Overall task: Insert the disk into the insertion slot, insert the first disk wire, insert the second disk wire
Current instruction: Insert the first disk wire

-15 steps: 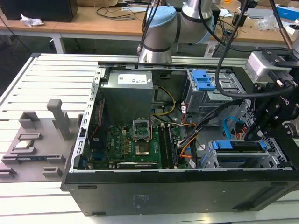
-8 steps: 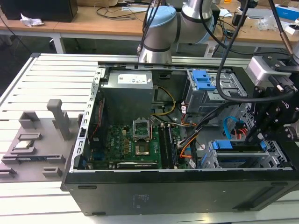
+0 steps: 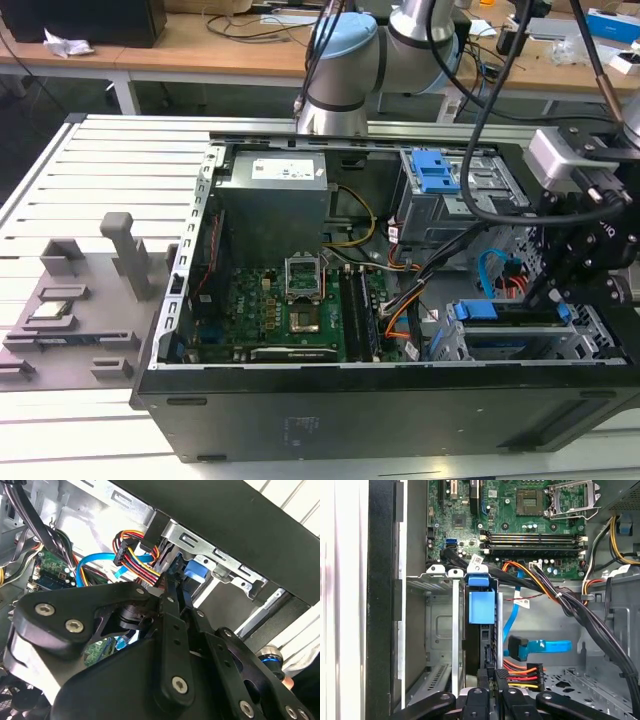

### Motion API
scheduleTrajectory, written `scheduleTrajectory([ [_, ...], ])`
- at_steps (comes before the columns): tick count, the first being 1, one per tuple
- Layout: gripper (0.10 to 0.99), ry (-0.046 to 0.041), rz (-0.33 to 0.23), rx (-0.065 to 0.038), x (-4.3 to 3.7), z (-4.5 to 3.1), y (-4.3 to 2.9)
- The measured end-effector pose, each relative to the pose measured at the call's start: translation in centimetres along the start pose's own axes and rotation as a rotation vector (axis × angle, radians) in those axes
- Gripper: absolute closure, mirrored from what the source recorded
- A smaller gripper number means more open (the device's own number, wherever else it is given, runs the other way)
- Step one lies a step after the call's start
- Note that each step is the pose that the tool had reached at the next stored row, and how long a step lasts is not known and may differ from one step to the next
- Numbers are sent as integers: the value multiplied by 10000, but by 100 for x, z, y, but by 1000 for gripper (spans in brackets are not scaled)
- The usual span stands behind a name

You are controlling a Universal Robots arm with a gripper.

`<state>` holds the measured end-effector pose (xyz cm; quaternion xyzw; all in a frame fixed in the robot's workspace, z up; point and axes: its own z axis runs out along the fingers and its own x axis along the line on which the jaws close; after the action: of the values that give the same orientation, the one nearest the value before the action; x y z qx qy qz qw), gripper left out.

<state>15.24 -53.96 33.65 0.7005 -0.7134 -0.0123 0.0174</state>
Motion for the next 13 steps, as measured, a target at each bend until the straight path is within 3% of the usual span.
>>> scheduleTrajectory([
  [5,918,-11,1,-6,0,18,10],
  [7,843,-10,2,-2,0,19,10],
  [9,843,-5,0,-2,0,10,9],
  [12,843,-3,0,-1,-22,-100,14],
  [13,843,7,1,-1,-62,-154,17],
])
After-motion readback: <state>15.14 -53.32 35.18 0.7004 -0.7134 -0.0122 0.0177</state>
